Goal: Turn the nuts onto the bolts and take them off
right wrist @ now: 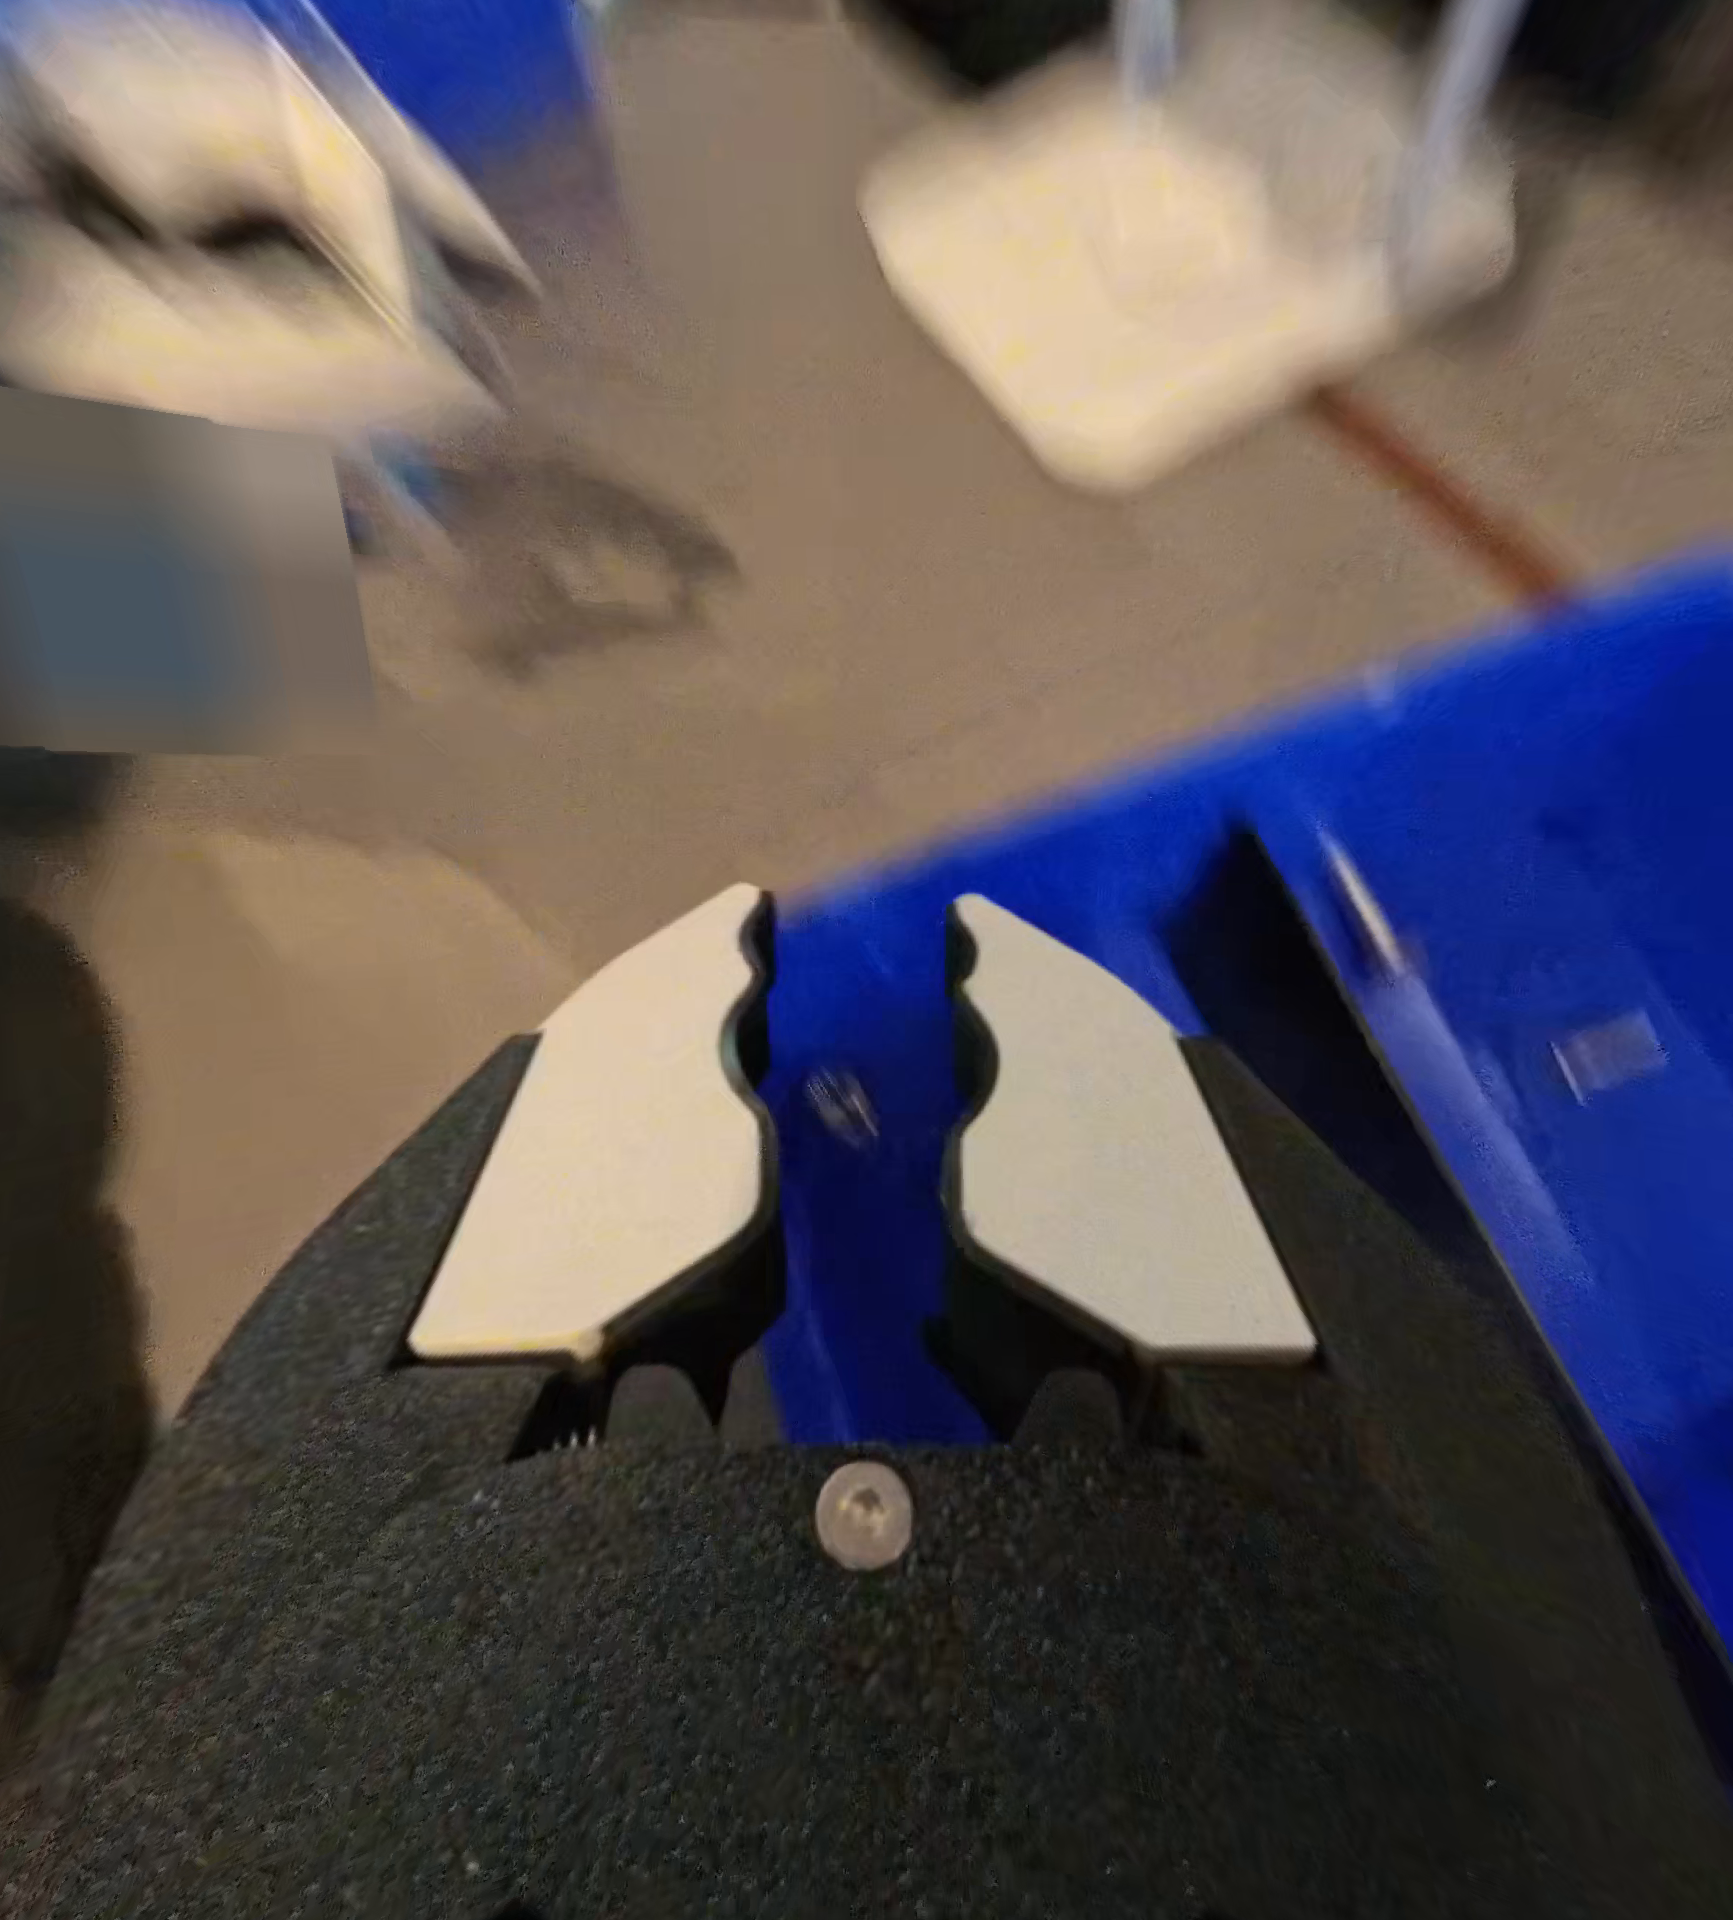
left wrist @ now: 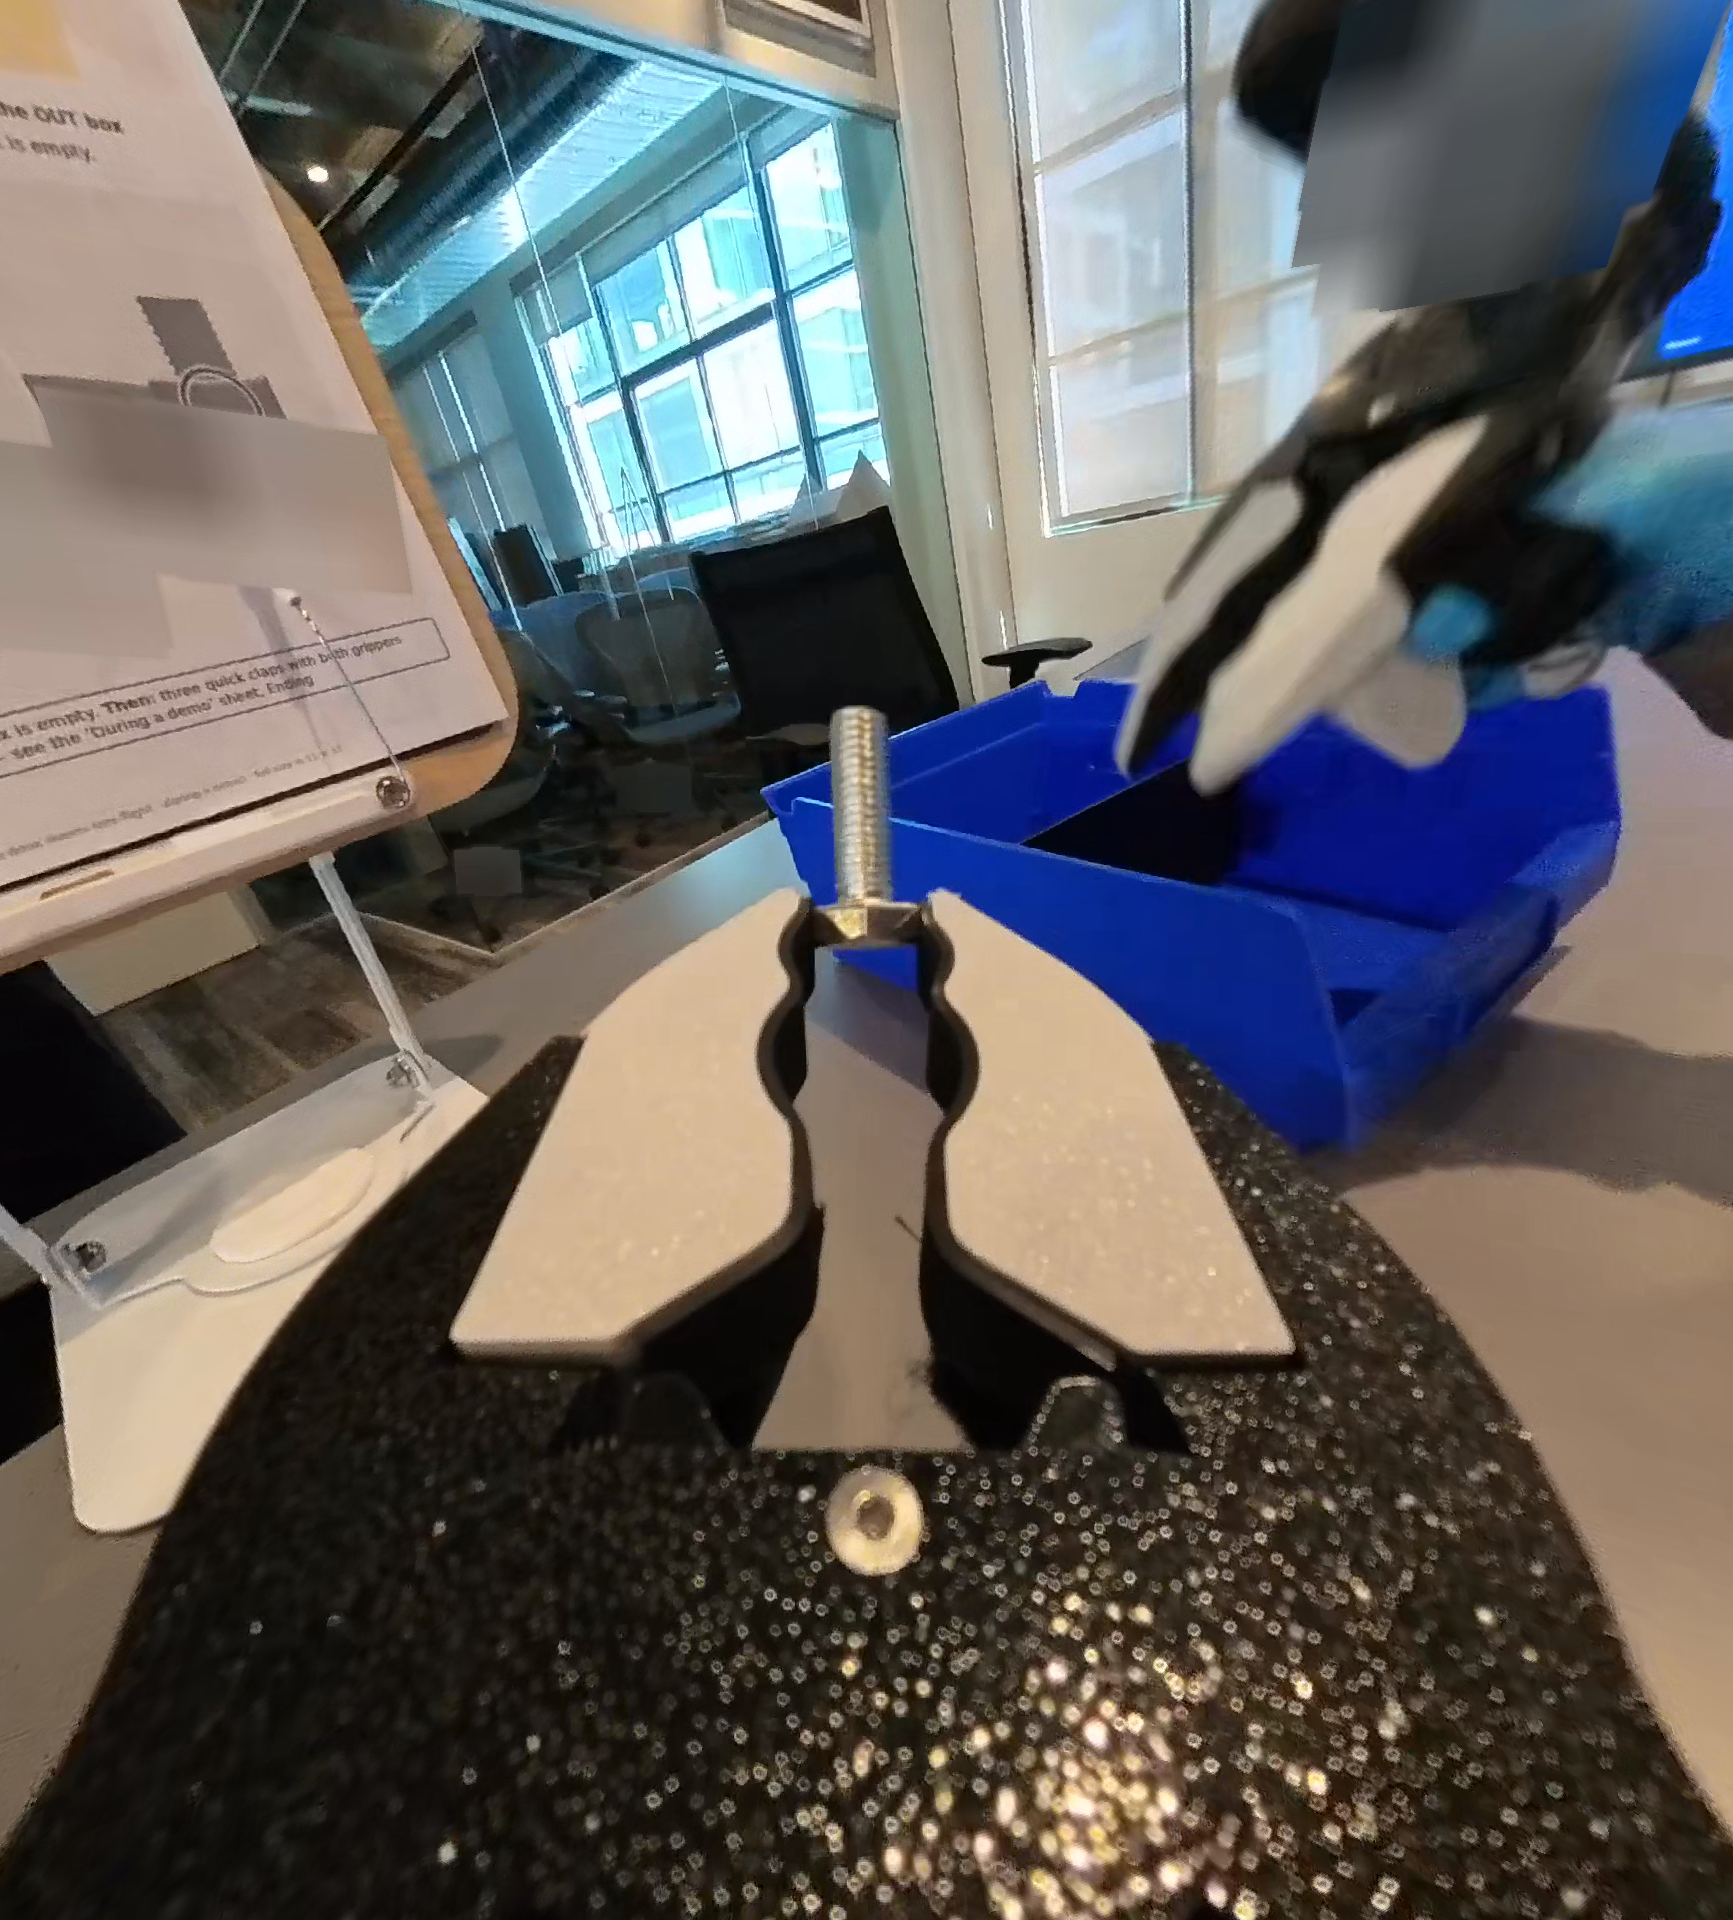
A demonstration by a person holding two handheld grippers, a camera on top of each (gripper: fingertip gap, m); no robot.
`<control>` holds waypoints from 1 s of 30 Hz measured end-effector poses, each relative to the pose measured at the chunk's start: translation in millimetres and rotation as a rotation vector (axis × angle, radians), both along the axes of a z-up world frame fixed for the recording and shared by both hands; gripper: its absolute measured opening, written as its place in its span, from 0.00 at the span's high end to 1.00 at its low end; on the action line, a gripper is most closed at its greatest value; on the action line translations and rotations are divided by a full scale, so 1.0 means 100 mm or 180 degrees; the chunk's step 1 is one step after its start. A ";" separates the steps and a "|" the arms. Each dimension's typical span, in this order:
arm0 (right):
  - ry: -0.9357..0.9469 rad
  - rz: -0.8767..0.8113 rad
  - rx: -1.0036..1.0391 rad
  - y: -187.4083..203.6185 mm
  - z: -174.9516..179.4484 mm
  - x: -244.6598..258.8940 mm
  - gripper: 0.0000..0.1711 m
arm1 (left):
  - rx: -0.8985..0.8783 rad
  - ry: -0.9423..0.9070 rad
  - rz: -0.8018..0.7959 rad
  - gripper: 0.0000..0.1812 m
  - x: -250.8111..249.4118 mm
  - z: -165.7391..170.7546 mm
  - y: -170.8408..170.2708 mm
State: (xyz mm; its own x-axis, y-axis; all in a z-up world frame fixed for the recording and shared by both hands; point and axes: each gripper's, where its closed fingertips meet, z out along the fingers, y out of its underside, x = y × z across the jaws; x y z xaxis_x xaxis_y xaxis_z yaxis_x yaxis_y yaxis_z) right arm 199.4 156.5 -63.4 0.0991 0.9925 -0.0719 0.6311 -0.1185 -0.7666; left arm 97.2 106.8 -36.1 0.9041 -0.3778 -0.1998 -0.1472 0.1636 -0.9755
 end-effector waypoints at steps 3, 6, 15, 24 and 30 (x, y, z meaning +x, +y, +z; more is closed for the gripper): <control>0.0697 0.0456 -0.0091 -0.40 0.43 -0.49 0.78 | 0.0059 0.0109 -0.0042 0.90 0.06 -0.02 0.00; 0.0713 0.0641 0.0001 -0.53 0.43 -0.81 0.77 | 0.0141 0.0313 -0.0107 0.90 0.15 -0.04 -0.03; 0.0812 0.0978 -0.0338 -0.74 0.44 -0.97 0.95 | 0.0360 0.0633 -0.0032 0.85 0.14 -0.03 -0.12; -0.0953 -0.1178 0.0212 1.53 -0.06 0.35 0.94 | 0.0479 0.0288 0.0682 0.75 -0.58 -0.11 -0.15; -0.1746 -0.0948 0.0138 1.87 -0.67 0.42 0.94 | 0.0412 0.0130 0.0801 0.72 -0.82 -0.23 -0.08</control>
State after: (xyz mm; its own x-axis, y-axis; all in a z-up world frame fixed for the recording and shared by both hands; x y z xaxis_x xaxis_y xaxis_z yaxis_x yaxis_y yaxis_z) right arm 241.8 343.1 -130.8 0.3829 0.9175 0.1078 0.8789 -0.3259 -0.3483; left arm 15.3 98.7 -58.9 0.9564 -0.1114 -0.2701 -0.2379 0.2397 -0.9413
